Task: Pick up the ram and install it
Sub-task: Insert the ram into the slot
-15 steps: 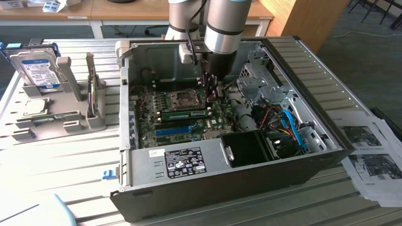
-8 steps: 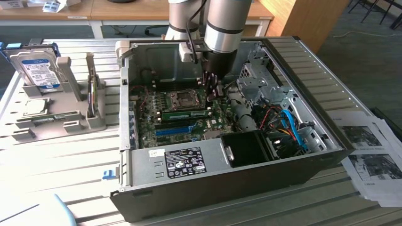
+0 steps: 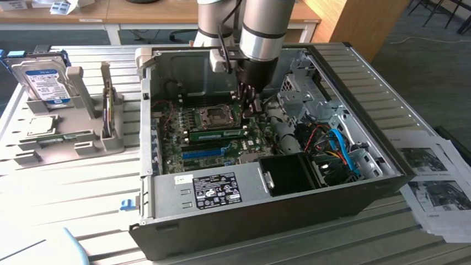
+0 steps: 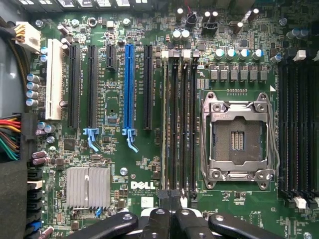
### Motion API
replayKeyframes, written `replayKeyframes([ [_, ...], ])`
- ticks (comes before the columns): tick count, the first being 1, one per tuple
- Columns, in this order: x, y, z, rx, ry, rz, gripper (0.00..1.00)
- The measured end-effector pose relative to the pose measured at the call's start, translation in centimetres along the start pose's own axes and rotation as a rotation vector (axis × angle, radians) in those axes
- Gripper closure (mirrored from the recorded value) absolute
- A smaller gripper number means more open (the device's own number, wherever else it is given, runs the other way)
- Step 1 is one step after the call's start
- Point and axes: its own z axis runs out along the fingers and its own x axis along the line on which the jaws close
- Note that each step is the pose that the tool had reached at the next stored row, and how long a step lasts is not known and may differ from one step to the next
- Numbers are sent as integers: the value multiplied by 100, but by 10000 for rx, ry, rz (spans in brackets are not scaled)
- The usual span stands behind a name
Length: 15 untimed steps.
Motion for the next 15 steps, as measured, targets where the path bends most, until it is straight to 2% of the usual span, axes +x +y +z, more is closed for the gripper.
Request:
replayKeyframes([
  [9,0,5,-5,0,0,-1,91],
  [15,1,59,-3,1,0,0,91],
])
